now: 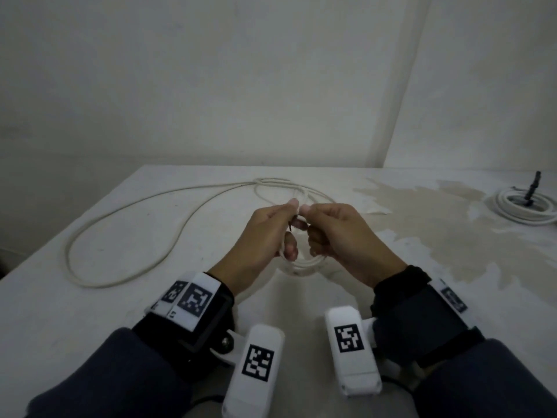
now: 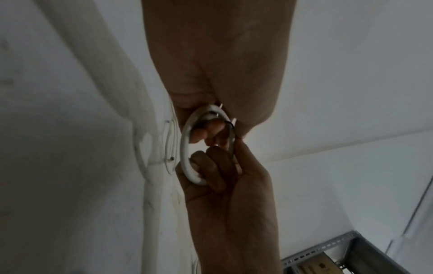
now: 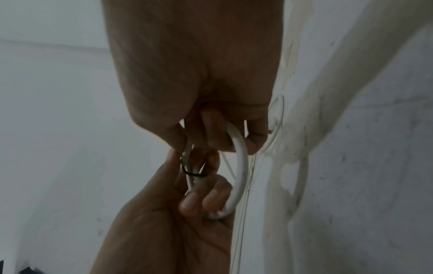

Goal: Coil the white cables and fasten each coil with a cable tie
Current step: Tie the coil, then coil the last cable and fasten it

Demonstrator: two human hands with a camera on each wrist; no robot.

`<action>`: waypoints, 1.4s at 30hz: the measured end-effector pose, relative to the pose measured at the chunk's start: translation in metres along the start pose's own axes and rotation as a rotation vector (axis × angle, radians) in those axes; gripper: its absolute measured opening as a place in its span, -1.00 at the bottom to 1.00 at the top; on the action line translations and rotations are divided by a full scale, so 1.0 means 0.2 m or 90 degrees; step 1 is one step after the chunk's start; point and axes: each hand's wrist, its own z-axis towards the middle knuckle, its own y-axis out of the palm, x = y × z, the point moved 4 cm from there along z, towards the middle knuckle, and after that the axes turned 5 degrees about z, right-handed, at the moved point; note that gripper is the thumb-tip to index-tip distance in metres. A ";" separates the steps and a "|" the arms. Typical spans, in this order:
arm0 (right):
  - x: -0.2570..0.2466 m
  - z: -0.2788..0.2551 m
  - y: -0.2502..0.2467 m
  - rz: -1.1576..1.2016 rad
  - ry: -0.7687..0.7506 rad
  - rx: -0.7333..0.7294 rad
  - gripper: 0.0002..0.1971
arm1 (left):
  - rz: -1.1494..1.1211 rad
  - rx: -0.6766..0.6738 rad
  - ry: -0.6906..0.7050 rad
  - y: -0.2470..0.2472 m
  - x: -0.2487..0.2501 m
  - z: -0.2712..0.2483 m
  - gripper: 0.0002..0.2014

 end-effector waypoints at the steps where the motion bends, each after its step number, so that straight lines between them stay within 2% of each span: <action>1: -0.01 0.00 0.00 -0.032 -0.014 0.016 -0.70 | 0.036 -0.011 0.020 0.00 0.01 0.00 -0.69; 3: -0.01 0.00 -0.02 -0.063 -0.035 0.071 -0.84 | 0.089 -0.013 0.060 0.01 0.03 0.00 -0.72; 5: -0.01 -0.01 -0.04 -0.048 -0.041 0.091 -0.83 | 0.126 -0.010 0.085 0.00 0.04 0.00 -0.72; 7: -0.02 -0.01 -0.04 0.013 -0.045 0.058 -0.86 | 0.155 -0.010 0.095 0.00 0.05 0.01 -0.72; 9: -0.02 0.00 -0.03 0.049 -0.039 0.021 -0.76 | 0.187 -0.008 0.110 -0.01 0.05 0.01 -0.75; 12: -0.04 -0.01 -0.03 -0.071 -0.059 0.018 -0.62 | 0.261 -0.007 0.145 -0.02 0.06 0.01 -0.76; 17: -0.05 0.00 -0.06 -0.114 -0.130 0.079 -0.73 | 0.355 0.022 0.203 -0.03 0.06 0.01 -0.78; 21: -0.06 0.00 -0.08 -0.332 -0.203 0.137 -0.78 | 0.426 0.080 0.287 -0.05 0.08 0.02 -0.72; 24: -0.07 0.00 -0.10 -0.345 -0.211 0.153 -0.83 | 0.406 0.096 0.318 -0.04 0.08 0.01 -0.67; 26: -0.07 0.00 -0.09 -0.289 -0.202 0.113 -0.83 | 0.368 0.111 0.322 -0.04 0.09 0.01 -0.73; 28: -0.08 0.00 -0.07 -0.132 -0.174 0.063 -0.85 | 0.306 0.119 0.314 -0.05 0.09 0.01 -0.83; 32: -0.07 -0.01 -0.01 0.136 -0.090 -0.063 -0.96 | 0.190 0.104 0.284 -0.03 0.11 0.00 -0.81; 36: -0.06 -0.03 0.06 0.334 -0.009 -0.147 -0.82 | 0.131 0.098 0.234 -0.03 0.08 0.02 -0.83; 39: -0.07 -0.04 0.09 0.353 -0.010 -0.149 -0.83 | 0.043 0.100 0.182 -0.04 0.06 0.03 -0.82; 42: -0.06 -0.02 0.10 0.342 -0.010 -0.076 -0.77 | 0.063 0.121 0.172 -0.05 0.05 0.04 -0.82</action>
